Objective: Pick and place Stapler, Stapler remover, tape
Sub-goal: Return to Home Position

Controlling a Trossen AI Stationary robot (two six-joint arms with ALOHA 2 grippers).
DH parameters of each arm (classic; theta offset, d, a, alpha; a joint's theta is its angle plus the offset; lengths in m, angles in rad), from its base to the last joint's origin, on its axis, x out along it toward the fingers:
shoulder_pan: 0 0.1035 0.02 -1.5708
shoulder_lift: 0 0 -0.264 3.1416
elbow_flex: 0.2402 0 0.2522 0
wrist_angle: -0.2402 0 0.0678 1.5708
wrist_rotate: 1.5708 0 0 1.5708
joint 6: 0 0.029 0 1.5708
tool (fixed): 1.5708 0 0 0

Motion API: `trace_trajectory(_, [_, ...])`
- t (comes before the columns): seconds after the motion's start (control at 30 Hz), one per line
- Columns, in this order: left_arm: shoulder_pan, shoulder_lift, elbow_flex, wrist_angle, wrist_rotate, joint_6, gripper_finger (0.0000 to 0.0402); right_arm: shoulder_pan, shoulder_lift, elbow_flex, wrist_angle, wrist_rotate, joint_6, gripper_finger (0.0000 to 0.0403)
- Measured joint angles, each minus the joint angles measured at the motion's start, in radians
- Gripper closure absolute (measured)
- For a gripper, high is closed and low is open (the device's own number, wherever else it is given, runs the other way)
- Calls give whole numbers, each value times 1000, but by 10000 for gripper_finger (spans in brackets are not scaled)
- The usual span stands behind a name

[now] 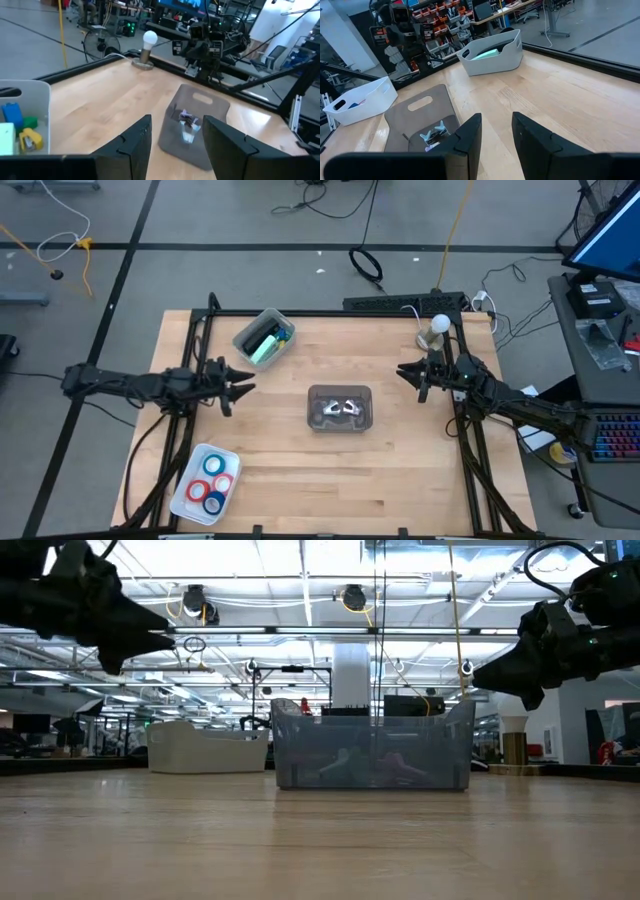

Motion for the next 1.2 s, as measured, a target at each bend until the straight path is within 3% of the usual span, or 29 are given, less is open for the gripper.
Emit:
trace_trajectory(0.37, [-2, -145, -2, -219, -29, 21, 227, 0, 0, 0, 16, 0, -9, 303])
trace_trajectory(0.53, [-2, -209, -2, -265, -95, 14, 227, 0, -9, 0, 81, 1, -26, 303])
trace_trajectory(0.73, [-2, -296, 1, -322, -98, 27, 227, -11, -72, 23, 82, -1, -46, 303])
trace_trajectory(0.87, [-2, -297, -1, -369, -96, -16, 227, -32, -137, 74, -37, 0, -90, 303])
trace_trajectory(1.03, [-2, -297, -3, -398, -97, -22, 227, -75, -218, 135, -335, 8, -124, 303])
trace_trajectory(1.2, [-2, -296, -4, -403, -104, -4, 227, -102, -265, 149, -421, 58, -140, 303])
